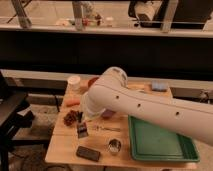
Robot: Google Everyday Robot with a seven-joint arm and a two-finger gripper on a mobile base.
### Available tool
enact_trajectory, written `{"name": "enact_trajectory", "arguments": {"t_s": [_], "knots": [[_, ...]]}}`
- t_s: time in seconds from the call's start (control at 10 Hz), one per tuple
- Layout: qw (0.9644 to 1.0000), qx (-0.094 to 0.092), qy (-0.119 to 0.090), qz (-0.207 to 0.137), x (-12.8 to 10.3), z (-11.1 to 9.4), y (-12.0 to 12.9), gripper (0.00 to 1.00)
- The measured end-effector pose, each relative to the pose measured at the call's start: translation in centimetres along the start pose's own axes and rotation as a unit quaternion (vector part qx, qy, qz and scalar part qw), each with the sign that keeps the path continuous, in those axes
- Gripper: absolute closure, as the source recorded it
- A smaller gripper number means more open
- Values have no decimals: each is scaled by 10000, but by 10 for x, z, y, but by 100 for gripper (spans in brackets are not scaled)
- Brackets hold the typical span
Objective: Place brush in plastic cup
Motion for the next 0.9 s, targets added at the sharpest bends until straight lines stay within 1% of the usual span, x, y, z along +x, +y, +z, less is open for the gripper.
{"name": "enact_trajectory", "arguments": {"t_s": [0.2, 0.3, 0.6, 0.8, 0.9], "knots": [[9998, 146, 109, 22, 7, -9, -5, 100], [9995, 247, 175, 47, 11, -17, -9, 100], [9979, 492, 380, 203, 35, -35, -18, 100], [9967, 586, 484, 291, 46, -42, -21, 100], [9956, 650, 563, 366, 56, -48, -23, 100]]}}
